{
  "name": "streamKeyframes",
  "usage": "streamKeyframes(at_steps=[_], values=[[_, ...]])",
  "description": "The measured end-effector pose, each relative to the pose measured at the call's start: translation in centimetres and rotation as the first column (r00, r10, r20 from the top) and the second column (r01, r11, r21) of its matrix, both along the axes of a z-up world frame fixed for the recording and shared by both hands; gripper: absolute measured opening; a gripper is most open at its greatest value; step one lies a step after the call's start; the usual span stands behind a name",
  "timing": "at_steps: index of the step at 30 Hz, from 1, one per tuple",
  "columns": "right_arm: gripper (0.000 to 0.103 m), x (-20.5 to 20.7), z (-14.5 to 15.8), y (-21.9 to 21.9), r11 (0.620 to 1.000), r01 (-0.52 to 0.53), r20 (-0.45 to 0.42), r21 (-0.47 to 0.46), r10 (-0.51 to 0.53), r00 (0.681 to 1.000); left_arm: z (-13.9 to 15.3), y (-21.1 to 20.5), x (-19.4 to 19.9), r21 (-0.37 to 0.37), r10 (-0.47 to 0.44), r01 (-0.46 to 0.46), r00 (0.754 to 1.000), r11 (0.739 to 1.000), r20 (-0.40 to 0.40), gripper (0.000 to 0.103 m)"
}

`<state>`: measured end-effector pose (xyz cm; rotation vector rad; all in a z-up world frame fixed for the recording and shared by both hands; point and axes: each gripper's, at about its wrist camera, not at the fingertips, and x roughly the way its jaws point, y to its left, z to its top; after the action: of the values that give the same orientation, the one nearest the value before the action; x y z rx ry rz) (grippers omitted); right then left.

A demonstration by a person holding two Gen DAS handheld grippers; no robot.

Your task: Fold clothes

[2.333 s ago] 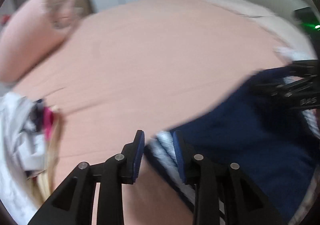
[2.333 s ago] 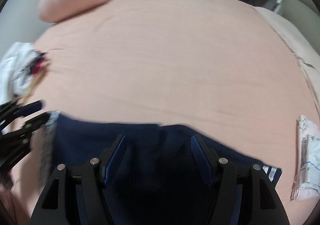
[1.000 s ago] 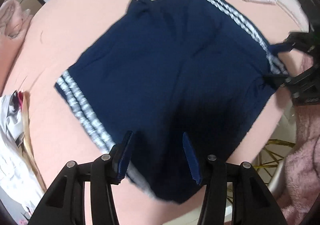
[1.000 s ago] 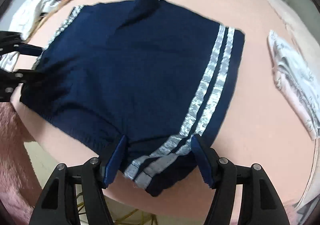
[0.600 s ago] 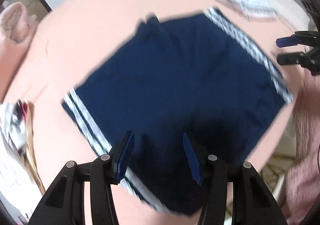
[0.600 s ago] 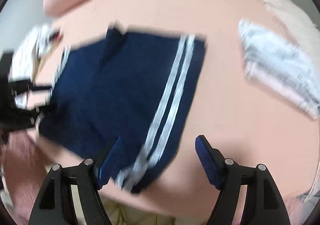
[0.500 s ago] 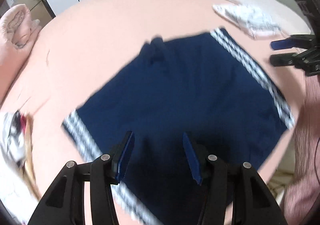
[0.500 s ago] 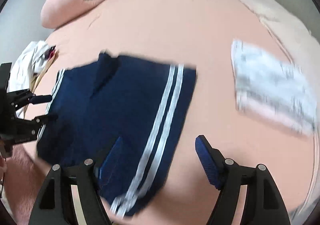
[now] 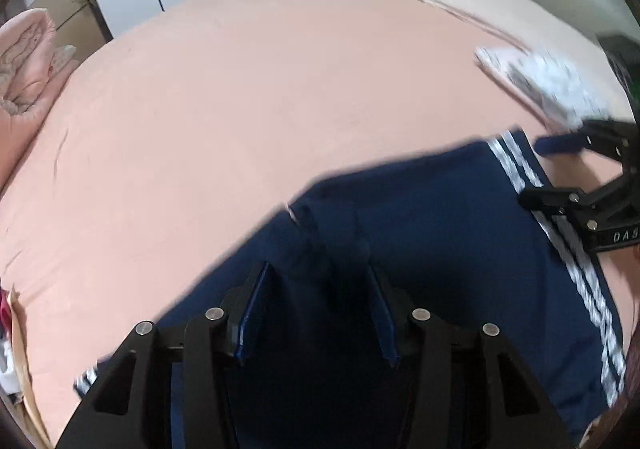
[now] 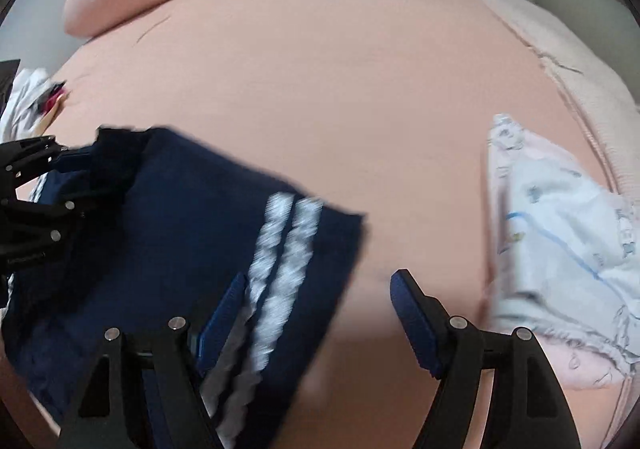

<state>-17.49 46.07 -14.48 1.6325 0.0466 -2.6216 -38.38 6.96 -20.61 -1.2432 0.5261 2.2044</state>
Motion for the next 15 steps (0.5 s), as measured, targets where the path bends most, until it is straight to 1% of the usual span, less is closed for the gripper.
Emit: streamKeyframes(at_steps=[2, 4, 5, 7, 8, 9, 10, 11, 12, 14, 15], values=[[0.075, 0.2, -0.1, 1.3, 0.998, 0.064, -0.016, 0.007, -0.063, 0.998, -0.2, 0.7, -0.9, -0.018, -0.001, 0.0, 0.999, 1.0, -0.034, 0.047], [0.075, 0.4, -0.3, 2.4, 0.996, 0.084, -0.018, -0.03, -0.085, 0.996, -0.1, 1.3, -1.6, -0.024, 0.004, -0.006, 0.997, 1.0, -0.076, 0.047], [0.075, 0.5, -0.1, 2.1, 0.997, 0.081, -0.024, -0.004, -0.081, 0.996, 0.3, 1.2, -1.7, -0.019, 0.018, -0.02, 0.994, 1.0, -0.104, 0.047], [0.075, 0.9, 0.6, 1.7, 0.995, 0.087, -0.051, 0.044, -0.085, 0.995, 1.8, 0.4, -1.9, 0.019, 0.069, -0.067, 0.984, 0.998, -0.166, 0.047], [0.075, 1.2, 1.1, 1.6, 0.993, 0.096, -0.073, 0.067, -0.091, 0.993, 2.5, -0.3, -1.9, 0.056, 0.088, -0.08, 0.983, 0.995, -0.163, 0.047], [0.075, 1.6, 1.9, 1.7, 0.993, 0.11, -0.11, 0.048, -0.104, 0.988, 3.2, -1.0, -1.8, 0.086, 0.104, -0.092, 0.982, 0.992, -0.158, 0.047], [0.075, 2.0, 2.5, 1.7, 0.994, 0.106, -0.133, 0.004, -0.105, 0.986, 3.2, -1.0, -1.8, 0.085, 0.108, -0.096, 0.982, 0.992, -0.153, 0.047], [0.075, 1.1, 2.3, 0.7, 0.996, 0.086, -0.137, -0.028, -0.089, 0.987, 2.6, 0.1, -2.1, 0.051, 0.096, -0.09, 0.983, 0.995, -0.154, 0.047], [0.076, 0.2, 2.1, -0.4, 0.996, 0.065, -0.142, -0.06, -0.073, 0.987, 2.7, 0.2, -2.2, 0.006, 0.077, -0.077, 0.985, 0.997, -0.154, 0.047], [0.076, -1.6, 0.3, -2.4, 0.999, 0.011, -0.09, -0.032, -0.014, 0.996, 1.9, 1.2, -2.3, -0.068, 0.018, -0.027, 0.992, 0.997, -0.124, 0.047], [0.076, -2.5, -0.6, -3.3, 1.0, -0.016, -0.064, -0.019, 0.015, 0.998, 0.7, 3.0, -2.5, -0.085, -0.004, -0.006, 0.994, 0.996, -0.112, 0.047]])
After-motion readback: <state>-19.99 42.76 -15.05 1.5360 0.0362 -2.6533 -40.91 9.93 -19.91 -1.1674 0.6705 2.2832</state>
